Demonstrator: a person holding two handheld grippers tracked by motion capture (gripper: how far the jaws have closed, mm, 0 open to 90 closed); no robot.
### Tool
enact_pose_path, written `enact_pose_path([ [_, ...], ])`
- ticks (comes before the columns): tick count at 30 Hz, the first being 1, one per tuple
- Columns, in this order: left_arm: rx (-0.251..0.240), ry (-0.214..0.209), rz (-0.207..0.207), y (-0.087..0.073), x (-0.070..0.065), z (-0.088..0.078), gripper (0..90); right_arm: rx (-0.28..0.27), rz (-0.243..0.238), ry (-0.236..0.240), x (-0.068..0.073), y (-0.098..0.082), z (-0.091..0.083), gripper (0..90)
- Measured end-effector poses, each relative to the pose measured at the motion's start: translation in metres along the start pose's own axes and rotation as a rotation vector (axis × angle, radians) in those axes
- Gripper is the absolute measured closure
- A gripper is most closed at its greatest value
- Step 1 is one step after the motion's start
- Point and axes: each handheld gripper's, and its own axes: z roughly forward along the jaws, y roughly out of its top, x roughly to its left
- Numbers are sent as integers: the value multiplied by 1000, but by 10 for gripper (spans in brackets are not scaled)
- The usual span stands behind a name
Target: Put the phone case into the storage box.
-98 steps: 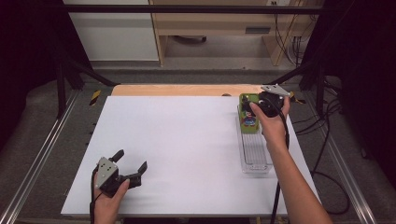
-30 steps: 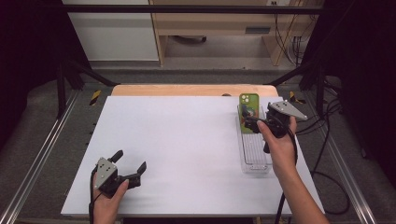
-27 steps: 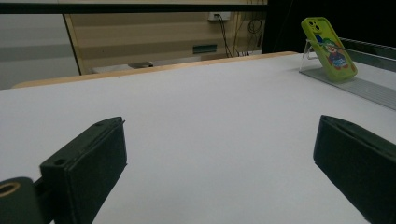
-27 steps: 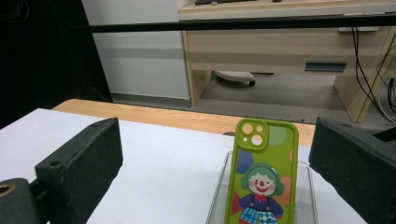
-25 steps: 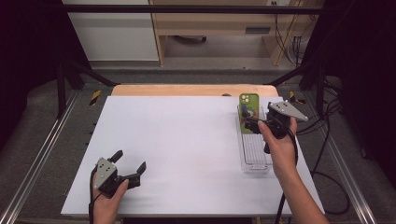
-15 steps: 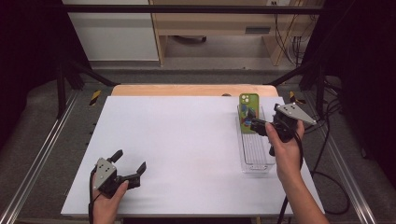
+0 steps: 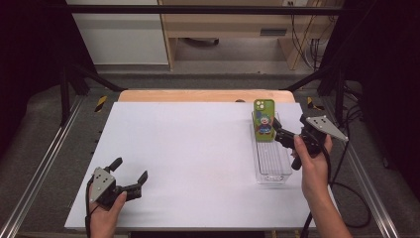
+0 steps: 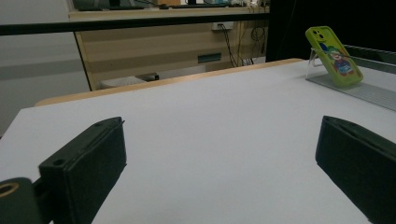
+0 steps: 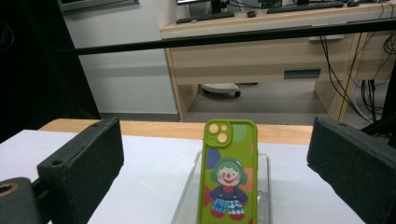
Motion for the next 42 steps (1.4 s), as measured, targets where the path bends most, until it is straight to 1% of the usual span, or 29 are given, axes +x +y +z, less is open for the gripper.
enact_pose_path([
  [1, -3, 0, 0, 0, 2, -1, 14, 0, -1, 3, -1, 0, -1, 45],
  [4, -1, 8, 1, 1, 8, -5, 14, -10, -25, 17, -4, -4, -6, 48],
  [8, -6, 24, -11, 1, 15, -11, 14, -13, -47, 27, -8, -7, -12, 48],
  [12, -15, 32, -38, 2, 19, -16, 14, -26, -56, 25, -13, -9, -19, 47],
  [16, -14, 30, -36, 3, 20, -20, 14, -35, -61, 21, -18, -12, -26, 44],
  [19, -4, 32, -40, 2, 22, -22, 14, -36, -67, 17, -21, -14, -30, 38],
  [25, -3, 29, -34, 1, 20, -28, 14, -37, -65, 17, -29, -16, -36, 40],
  [29, 6, 28, -33, -2, 19, -31, 14, -46, -78, 17, -34, -18, -40, 41],
  [33, 7, 22, -38, -5, 18, -32, 14, -50, -89, 19, -37, -21, -44, 41],
  [36, 15, 21, -35, -6, 18, -31, 14, -53, -101, 21, -40, -24, -48, 41],
  [41, 11, 22, -28, -6, 18, -32, 14, -51, -100, 19, -45, -30, -53, 41],
  [42, 11, 25, -32, -7, 18, -32, 14, -49, -99, 20, -46, -32, -54, 41],
])
